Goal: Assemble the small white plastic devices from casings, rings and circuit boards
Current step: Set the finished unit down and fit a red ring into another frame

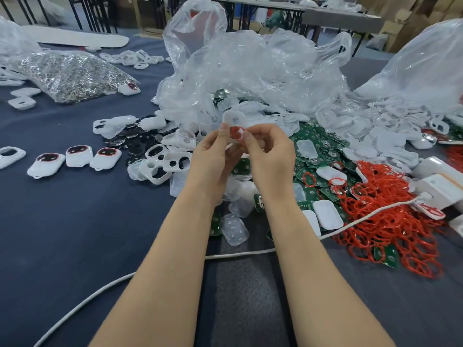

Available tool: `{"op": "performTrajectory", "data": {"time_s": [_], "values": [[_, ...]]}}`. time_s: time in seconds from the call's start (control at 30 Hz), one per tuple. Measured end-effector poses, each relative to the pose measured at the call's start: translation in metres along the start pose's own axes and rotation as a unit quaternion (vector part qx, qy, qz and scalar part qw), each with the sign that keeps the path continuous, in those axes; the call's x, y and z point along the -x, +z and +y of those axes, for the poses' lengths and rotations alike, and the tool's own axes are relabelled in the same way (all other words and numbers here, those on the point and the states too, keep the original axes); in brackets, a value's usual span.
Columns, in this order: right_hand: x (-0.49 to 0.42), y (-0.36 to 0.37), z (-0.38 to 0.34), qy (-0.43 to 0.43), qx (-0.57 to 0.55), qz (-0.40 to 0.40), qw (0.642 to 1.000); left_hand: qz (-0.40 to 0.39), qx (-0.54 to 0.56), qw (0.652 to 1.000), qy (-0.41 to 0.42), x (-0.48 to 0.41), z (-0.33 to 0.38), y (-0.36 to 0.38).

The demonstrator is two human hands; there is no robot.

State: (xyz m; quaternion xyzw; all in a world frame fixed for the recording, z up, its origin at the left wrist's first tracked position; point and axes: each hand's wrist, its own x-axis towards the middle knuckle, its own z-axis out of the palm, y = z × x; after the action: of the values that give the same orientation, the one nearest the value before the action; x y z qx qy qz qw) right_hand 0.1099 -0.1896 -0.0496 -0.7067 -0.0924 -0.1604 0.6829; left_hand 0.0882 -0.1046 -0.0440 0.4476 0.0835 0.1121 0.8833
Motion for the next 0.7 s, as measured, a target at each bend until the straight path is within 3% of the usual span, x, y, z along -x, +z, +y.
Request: {"op": "performTrajectory", "data": {"time_s": [0.2, 0.7], "values": [[0.002, -0.002, 0.002, -0.093, 0.118, 0.009, 0.989, 0.005, -0.070, 0.998, -0.006, 0.000, -0.001, -0.001], [-0.002, -0.012, 0.001, -0.105, 0.200, -0.017, 0.974, -0.023, -0.255, 0.964, 0.073, 0.002, -0.003, -0.006]]}}
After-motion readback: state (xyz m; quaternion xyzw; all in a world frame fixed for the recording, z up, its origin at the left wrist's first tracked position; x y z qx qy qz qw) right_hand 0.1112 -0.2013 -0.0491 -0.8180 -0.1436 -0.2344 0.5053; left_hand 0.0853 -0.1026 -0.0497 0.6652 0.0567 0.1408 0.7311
